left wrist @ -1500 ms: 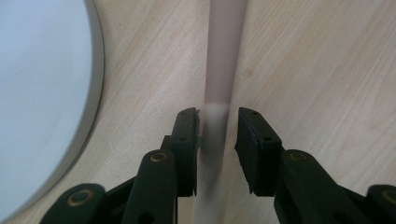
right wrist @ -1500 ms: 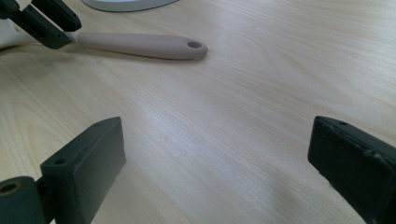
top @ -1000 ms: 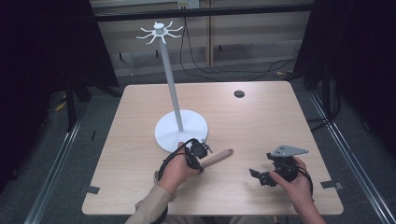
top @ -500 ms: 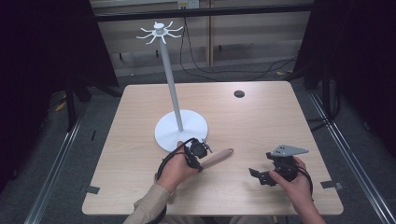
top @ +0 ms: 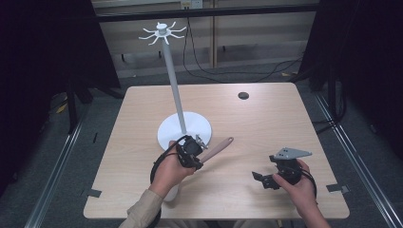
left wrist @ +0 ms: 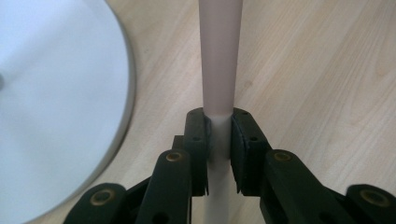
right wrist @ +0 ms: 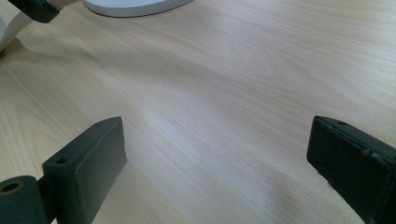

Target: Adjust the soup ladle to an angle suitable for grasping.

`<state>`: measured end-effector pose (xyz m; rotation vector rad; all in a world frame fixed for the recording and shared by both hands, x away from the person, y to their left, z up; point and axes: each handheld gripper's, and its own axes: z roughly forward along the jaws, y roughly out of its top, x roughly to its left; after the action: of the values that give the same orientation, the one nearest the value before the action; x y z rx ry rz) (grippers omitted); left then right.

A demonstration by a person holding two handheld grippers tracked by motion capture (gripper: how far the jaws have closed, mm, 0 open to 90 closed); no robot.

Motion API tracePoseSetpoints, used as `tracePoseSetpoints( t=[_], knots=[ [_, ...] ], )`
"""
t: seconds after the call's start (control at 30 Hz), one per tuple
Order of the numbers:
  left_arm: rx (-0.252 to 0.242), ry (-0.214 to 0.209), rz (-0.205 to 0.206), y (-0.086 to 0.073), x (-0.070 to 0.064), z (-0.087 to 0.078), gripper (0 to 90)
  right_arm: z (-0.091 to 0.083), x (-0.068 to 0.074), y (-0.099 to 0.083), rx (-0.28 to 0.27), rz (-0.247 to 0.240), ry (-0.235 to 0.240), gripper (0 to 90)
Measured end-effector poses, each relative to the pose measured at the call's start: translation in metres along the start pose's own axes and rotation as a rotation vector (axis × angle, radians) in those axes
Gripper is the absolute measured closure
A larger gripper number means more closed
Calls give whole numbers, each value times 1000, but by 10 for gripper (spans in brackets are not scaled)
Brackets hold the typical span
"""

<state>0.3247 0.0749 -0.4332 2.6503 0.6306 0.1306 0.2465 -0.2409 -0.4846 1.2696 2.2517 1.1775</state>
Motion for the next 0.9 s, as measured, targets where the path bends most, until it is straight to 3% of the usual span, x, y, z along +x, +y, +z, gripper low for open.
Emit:
tracePoseSetpoints(
  t=[0.23, 0.27, 0.4, 0.57, 0.67, 0.77, 0.9],
  knots=[
    [-94, 25, -19, -5, 5, -21, 782, 1, 1, 1, -3, -1, 3, 40],
    [-134, 26, -39, -8, 7, -24, 782, 1, 1, 0, -5, -2, 4, 40],
    [-176, 25, -64, -13, 12, -33, 782, 1, -1, 0, -3, 2, -4, 40],
    [-241, 67, -92, -18, 14, -44, 782, 0, -2, 0, -7, 5, -6, 40],
    [-268, 59, -99, -19, 17, -48, 782, 1, -2, 0, -7, 4, -6, 40],
    [-333, 84, -116, -24, 18, -56, 782, 1, -2, 0, -6, 5, -5, 40],
    [-394, 86, -138, -28, 19, -62, 783, 2, -1, 0, -8, -1, -5, 40]
  ],
)
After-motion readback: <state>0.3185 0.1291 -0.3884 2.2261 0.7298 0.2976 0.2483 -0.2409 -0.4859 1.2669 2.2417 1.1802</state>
